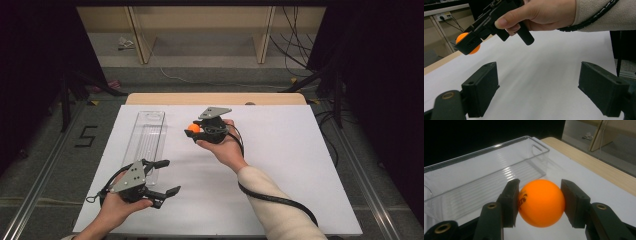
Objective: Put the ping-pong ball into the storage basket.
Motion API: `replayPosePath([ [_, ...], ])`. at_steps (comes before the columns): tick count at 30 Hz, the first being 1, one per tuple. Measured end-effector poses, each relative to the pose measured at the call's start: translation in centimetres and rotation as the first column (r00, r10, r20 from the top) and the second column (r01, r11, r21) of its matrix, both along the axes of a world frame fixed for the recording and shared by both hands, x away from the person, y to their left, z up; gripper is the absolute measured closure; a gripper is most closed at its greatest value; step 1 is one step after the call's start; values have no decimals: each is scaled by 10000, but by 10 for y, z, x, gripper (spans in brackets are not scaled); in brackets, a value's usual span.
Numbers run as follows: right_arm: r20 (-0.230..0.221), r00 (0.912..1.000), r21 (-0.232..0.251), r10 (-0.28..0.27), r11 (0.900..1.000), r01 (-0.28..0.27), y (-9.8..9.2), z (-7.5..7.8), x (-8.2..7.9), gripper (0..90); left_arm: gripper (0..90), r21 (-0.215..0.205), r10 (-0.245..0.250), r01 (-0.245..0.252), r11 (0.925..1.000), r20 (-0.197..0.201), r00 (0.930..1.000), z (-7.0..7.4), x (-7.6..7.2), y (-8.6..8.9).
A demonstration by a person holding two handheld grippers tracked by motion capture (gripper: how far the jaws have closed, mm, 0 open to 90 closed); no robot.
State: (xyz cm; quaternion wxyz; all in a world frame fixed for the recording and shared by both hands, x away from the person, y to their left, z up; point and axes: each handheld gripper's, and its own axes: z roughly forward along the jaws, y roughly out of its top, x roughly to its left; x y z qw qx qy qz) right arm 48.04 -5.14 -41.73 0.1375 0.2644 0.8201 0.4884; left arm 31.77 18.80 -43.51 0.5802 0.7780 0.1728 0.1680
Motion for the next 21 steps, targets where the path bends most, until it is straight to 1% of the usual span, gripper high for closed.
replayPosePath([
  [6,45,9999,-20,110,9999,-110,5,2,1,514,157,-13,-4,4,10000,-6,10000,0,0,0],
  [21,55,9998,-37,187,9998,-187,11,5,1,514,157,-5,-16,16,10000,-7,10000,0,0,0],
])
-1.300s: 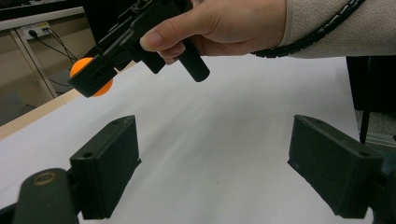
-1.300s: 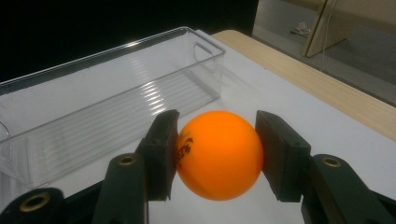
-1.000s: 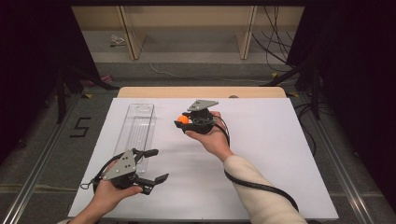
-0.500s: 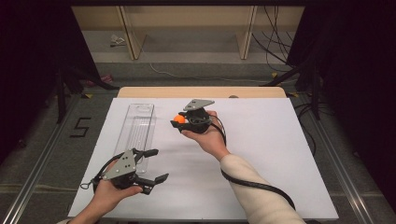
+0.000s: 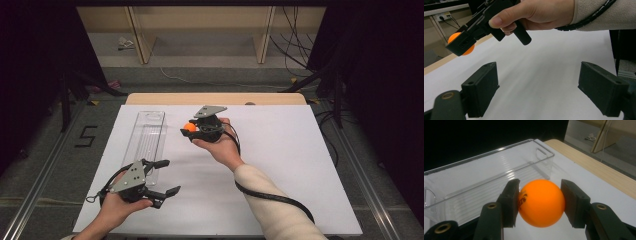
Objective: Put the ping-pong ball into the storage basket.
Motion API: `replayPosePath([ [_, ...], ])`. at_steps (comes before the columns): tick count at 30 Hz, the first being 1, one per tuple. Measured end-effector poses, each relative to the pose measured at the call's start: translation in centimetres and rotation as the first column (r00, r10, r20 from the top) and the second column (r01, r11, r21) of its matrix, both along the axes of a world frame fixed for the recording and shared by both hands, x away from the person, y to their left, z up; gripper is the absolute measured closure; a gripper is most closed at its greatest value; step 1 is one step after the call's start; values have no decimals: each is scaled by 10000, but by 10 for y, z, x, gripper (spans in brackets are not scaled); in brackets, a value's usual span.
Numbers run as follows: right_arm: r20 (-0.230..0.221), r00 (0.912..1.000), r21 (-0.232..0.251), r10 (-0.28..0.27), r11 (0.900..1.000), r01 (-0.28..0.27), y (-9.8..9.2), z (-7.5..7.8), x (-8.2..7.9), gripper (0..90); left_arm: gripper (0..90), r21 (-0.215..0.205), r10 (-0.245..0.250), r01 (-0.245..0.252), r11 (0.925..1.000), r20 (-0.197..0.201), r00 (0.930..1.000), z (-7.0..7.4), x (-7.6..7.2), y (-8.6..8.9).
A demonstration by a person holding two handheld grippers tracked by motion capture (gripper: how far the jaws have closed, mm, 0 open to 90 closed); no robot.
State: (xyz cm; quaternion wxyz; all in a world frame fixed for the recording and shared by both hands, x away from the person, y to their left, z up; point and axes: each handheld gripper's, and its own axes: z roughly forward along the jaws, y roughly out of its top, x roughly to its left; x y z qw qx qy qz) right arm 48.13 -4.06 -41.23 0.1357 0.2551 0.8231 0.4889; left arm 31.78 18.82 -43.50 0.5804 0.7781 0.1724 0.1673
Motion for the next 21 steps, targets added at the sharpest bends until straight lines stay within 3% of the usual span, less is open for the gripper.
replayPosePath([
  [21,16,9998,-21,196,9998,-196,11,4,0,514,158,36,-31,31,10000,11,10000,0,0,0],
])
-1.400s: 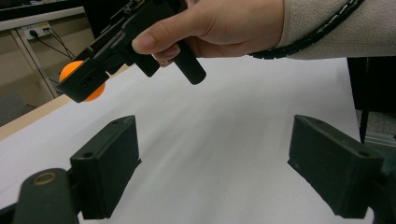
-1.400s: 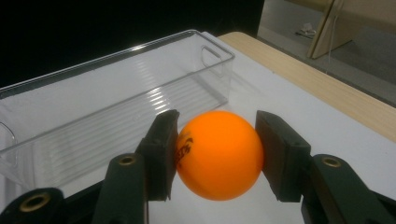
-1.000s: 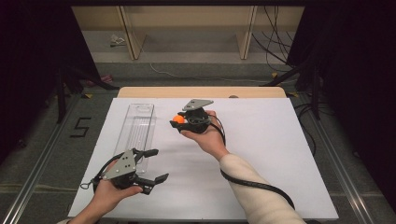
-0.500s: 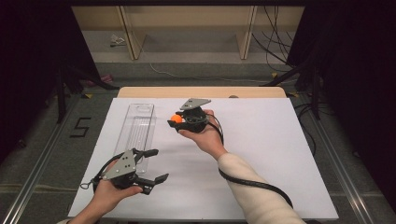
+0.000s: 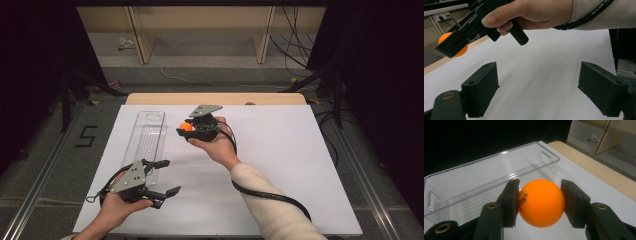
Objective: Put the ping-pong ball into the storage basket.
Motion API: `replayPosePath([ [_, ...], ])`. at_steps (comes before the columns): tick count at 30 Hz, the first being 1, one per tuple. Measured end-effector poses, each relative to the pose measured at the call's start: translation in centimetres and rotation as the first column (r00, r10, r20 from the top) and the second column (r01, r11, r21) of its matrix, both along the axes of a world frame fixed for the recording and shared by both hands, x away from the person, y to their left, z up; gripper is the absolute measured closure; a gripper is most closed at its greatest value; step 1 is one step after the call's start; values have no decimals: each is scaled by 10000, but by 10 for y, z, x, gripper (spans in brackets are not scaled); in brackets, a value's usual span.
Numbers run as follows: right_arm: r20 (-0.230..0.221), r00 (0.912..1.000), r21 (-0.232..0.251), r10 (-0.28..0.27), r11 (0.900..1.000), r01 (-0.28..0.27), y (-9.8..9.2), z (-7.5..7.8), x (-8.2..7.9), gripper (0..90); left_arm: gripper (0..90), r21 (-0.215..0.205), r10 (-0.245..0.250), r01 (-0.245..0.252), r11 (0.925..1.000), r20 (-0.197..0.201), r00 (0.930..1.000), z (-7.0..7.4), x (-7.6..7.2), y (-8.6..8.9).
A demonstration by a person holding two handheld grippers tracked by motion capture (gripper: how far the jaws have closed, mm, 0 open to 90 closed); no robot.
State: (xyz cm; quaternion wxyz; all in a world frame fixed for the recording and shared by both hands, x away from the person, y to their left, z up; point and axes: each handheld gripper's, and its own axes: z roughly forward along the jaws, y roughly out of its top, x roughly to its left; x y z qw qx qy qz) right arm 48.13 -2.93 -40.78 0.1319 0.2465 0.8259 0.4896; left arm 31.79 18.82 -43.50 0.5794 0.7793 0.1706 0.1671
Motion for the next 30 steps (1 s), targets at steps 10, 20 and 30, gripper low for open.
replayPosePath([
  [10,15,9999,-13,141,9999,-141,8,3,1,514,158,15,-14,14,10000,1,10000,0,0,0],
  [20,15,9996,-45,287,9996,-287,19,7,3,514,157,65,0,0,10000,65,10000,0,0,0],
  [30,-16,9991,-103,421,9991,-421,27,7,6,514,158,66,2,-2,10000,24,10000,-1,0,0],
])
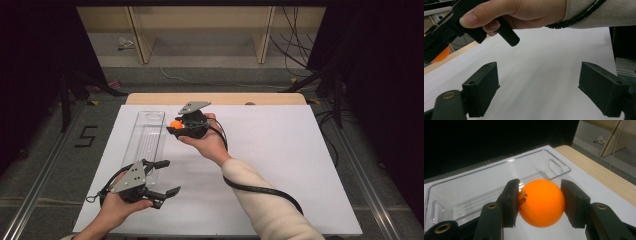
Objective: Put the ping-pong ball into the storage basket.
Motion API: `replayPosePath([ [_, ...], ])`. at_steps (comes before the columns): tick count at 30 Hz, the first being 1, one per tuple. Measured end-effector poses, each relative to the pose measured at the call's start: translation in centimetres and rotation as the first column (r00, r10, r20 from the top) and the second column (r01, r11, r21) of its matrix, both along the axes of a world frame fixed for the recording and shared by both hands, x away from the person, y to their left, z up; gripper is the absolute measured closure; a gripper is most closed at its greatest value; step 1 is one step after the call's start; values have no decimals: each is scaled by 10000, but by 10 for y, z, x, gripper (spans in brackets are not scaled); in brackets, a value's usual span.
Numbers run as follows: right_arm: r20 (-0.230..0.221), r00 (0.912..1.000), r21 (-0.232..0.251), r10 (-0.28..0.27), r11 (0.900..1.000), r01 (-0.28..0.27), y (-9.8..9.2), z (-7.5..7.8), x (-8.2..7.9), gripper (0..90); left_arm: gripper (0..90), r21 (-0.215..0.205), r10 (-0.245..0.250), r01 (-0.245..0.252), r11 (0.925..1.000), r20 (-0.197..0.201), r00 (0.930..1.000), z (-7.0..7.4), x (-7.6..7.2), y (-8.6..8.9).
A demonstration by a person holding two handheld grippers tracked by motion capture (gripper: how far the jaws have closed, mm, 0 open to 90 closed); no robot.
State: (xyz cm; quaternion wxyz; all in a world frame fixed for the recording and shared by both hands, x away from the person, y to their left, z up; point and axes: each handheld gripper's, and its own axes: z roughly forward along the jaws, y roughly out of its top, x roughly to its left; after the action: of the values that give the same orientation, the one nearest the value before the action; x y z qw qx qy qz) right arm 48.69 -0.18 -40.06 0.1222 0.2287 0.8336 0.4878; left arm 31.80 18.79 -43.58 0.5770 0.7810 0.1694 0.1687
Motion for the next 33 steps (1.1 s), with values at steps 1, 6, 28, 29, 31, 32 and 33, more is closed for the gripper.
replayPosePath([
  [1,-15,10000,13,1,10000,-1,1,0,0,514,158,9,-8,8,10000,-4,10000,0,0,0],
  [6,-3,10000,-25,69,10000,-69,5,1,1,514,159,5,-22,22,10000,-22,10000,0,0,0],
  [28,17,9994,-181,348,9992,-347,25,3,4,514,160,50,-45,46,10000,-16,10000,0,-1,0],
  [29,25,9993,-199,383,9991,-382,26,3,4,514,160,50,-37,37,10000,-15,10000,0,-1,0],
  [31,31,9992,-207,408,9990,-407,28,3,5,514,160,62,-55,55,10000,-6,10000,0,-1,0],
  [32,33,9990,-245,452,9987,-451,30,3,5,514,160,66,-69,70,10000,-2,10000,0,-1,0],
  [33,10,9989,-267,474,9985,-473,31,3,5,514,160,63,-67,67,10000,0,10000,0,-1,0],
])
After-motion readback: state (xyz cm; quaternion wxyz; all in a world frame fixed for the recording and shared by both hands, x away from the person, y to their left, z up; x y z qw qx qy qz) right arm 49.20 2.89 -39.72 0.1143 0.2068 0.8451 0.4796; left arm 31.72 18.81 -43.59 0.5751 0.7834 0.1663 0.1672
